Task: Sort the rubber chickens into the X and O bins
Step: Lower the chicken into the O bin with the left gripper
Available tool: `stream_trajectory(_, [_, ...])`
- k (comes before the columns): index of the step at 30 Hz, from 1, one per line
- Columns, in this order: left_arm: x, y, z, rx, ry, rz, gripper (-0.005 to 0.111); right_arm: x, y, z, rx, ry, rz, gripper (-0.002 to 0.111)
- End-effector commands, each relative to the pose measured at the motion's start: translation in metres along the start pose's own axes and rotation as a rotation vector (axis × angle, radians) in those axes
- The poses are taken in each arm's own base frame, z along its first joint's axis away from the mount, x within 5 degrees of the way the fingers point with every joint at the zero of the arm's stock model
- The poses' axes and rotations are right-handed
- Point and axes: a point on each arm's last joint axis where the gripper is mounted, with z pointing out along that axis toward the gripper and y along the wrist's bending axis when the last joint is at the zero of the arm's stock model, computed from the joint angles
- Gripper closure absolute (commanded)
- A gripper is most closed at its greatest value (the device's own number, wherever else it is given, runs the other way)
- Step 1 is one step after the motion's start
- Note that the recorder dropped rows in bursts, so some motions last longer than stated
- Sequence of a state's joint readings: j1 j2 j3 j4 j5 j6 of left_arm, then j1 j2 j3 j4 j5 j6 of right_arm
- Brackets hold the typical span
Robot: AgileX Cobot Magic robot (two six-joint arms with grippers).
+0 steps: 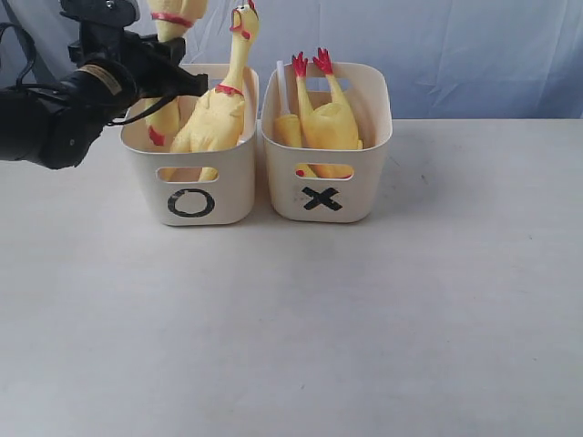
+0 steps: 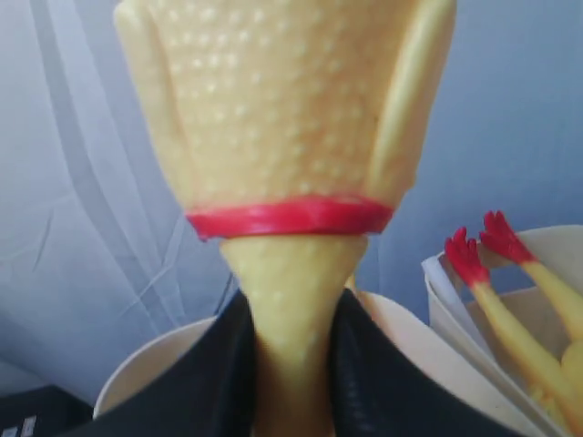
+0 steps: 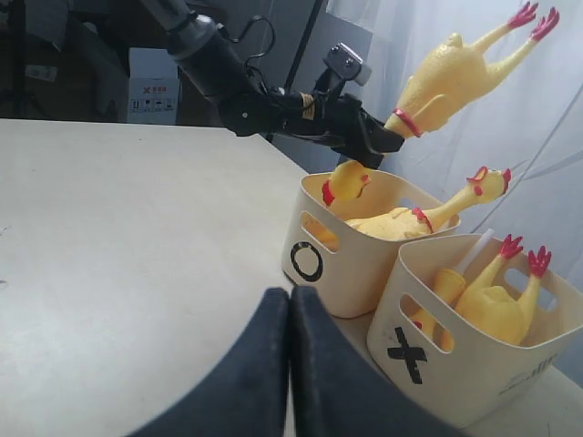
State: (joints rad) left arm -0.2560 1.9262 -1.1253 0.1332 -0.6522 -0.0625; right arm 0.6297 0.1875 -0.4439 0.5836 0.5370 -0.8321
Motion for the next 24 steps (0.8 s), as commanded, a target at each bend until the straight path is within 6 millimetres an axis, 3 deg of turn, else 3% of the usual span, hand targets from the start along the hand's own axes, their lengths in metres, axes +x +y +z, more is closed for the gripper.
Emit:
stream_trajectory(1, [0.002,0.005,0.005,-0.015,0.040,-0.012,0.107,0.001,0.000,0.000,0.001,-0.002,0.004,0.108])
stream_trajectory(6, [0.023,0.006,0.004,-0.028,0.243,-0.013,0.107,0.001,0.000,0.000,0.000,-0.001,0.004,0.108])
stream_trajectory(13, [0.033,0.007,0.001,-0.044,0.355,-0.031,0.107,0.001,0.000,0.000,0.000,-0.001,0.004,0.108])
stream_trajectory(24, [0.037,0.007,-0.001,-0.046,0.403,-0.032,0.107,0.001,0.000,0.000,0.000,-0.001,0.004,0.108])
